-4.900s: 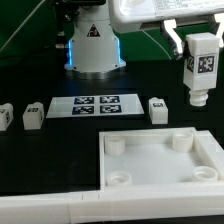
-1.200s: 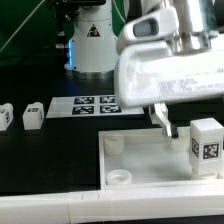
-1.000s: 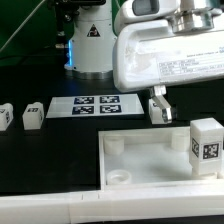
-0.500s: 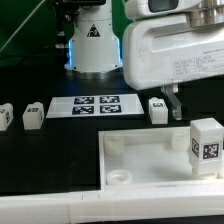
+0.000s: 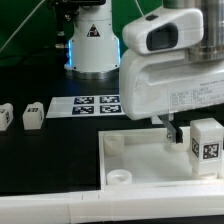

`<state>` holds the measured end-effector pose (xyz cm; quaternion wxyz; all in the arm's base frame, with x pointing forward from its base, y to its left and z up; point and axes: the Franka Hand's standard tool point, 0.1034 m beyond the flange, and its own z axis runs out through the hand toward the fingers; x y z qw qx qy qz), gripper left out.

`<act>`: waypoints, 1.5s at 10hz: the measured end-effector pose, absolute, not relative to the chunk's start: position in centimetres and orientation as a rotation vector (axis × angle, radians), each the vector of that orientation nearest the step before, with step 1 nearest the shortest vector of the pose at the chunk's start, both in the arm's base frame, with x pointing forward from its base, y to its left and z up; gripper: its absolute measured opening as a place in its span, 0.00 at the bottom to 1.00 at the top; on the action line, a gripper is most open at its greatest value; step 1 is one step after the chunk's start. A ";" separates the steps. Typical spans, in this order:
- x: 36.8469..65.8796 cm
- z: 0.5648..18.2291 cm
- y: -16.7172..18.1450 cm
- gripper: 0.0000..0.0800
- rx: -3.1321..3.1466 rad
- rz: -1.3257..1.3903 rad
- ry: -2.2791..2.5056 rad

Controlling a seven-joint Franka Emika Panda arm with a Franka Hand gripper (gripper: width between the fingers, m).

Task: Assemble one leg

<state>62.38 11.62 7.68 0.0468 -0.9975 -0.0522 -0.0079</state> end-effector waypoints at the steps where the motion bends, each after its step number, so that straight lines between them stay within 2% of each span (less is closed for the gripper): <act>1: 62.2 7.3 11.6 0.81 -3.045 -0.016 -0.158; 3: 62.2 7.2 11.8 0.81 -3.046 -0.012 -0.141; 5: 62.1 7.2 11.7 0.49 -3.046 -0.010 -0.108; 6: 62.1 7.2 11.7 0.49 -3.047 -0.008 -0.075; 7: 62.2 7.2 11.7 0.36 -3.048 -0.009 -0.074; 12: 62.2 7.1 11.9 0.36 -2.976 0.019 0.641; 15: 62.4 7.1 11.5 0.37 -2.653 -0.039 1.230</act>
Offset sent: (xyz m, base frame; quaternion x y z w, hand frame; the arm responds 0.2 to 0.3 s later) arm 0.0000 0.0000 0.0000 0.0000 0.0000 0.0000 1.0000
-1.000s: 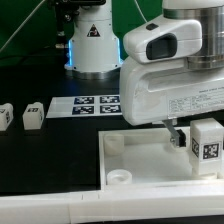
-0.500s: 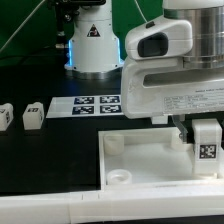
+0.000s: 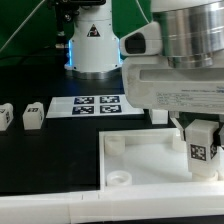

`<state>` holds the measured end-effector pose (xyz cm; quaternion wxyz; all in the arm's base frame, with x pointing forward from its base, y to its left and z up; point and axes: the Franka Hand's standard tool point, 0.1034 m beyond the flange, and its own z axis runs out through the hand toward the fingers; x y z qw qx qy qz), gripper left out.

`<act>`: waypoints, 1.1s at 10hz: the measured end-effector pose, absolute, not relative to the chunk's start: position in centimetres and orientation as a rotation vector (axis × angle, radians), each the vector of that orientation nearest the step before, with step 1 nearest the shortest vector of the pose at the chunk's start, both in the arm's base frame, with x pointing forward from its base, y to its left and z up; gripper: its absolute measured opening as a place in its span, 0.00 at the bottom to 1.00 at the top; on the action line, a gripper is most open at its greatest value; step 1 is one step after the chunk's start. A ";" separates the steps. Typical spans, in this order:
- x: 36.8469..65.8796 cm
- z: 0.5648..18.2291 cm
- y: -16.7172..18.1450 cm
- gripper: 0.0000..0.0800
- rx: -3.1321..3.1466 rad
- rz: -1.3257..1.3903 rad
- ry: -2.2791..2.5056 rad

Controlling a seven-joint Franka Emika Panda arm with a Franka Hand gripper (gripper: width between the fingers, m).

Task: Assemble one leg

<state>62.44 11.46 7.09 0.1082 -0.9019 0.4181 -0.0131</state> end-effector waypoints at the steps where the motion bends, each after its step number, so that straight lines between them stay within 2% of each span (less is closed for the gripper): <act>1: 62.2 7.0 11.5 0.37 -2.510 -0.054 1.413; 5: 62.0 7.0 11.9 0.37 -2.246 0.003 1.783; 8: 62.6 6.8 12.5 0.37 -1.769 0.065 2.193; 10: 62.5 6.7 12.6 0.37 -1.826 0.058 2.149; 11: 62.5 6.7 12.6 0.50 -1.850 0.053 2.128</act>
Offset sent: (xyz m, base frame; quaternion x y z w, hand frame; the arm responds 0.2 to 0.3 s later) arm 0.0000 0.0000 0.0000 0.0000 0.0000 0.2667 0.9638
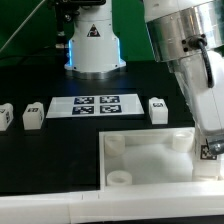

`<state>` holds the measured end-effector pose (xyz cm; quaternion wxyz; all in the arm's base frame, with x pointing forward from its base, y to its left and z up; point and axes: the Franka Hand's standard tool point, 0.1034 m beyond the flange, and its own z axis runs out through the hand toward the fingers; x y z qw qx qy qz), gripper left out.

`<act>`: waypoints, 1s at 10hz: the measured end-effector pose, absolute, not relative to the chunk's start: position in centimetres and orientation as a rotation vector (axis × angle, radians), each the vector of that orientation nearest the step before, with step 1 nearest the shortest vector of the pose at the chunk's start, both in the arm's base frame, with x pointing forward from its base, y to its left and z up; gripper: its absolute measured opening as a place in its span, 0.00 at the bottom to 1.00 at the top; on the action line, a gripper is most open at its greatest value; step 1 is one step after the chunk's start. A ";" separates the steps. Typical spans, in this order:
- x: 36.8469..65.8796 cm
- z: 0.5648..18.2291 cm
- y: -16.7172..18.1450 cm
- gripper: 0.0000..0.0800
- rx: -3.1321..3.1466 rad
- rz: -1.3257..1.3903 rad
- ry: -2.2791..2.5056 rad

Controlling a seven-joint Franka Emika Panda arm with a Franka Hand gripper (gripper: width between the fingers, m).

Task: Assemble one leg

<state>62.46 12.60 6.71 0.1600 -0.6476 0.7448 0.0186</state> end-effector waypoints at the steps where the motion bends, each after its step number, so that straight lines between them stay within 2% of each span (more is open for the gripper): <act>1: 62.4 6.7 12.7 0.68 -1.899 0.047 2.089; 2: 62.2 6.8 13.1 0.77 -2.013 0.047 1.998; 4: 61.6 7.1 14.1 0.80 -2.465 0.049 1.619; 10: 62.6 7.4 12.8 0.81 -2.864 -0.064 0.830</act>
Offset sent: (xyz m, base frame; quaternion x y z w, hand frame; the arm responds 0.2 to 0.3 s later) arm -0.0008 -0.0003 0.0076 -0.1574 0.1355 -0.4992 0.8412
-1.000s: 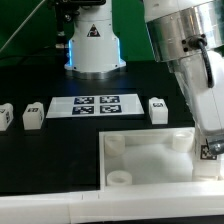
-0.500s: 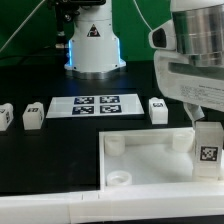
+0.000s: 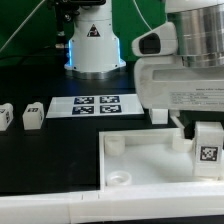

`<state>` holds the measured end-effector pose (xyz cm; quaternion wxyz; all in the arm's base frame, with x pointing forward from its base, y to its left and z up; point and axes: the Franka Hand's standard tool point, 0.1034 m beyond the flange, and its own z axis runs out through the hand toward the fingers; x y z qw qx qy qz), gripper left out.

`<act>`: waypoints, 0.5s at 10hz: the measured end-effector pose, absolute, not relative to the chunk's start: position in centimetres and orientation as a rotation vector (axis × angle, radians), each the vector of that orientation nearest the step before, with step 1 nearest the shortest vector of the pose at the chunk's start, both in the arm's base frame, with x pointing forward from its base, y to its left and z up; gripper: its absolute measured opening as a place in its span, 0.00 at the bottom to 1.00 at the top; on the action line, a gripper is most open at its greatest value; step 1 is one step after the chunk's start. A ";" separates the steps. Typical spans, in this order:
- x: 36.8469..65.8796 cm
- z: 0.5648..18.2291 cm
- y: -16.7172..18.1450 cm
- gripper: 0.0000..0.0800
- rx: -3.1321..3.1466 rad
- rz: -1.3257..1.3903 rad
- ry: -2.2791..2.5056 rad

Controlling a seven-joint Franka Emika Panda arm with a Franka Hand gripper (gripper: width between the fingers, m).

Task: Assemble one leg

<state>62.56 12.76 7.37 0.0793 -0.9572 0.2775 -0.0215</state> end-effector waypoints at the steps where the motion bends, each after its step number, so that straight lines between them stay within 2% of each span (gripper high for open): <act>1: 63.2 7.7 12.9 0.81 -2.945 -0.103 0.669; 3: 63.2 7.7 13.1 0.81 -2.982 -0.119 0.558; 4: 63.2 7.7 13.2 0.75 -2.977 -0.118 0.580; 5: 63.2 7.7 13.2 0.57 -2.977 -0.117 0.583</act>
Offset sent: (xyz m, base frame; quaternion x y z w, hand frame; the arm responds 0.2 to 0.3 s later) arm 0.0000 0.0000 0.0000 0.0000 0.0000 0.0899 0.9960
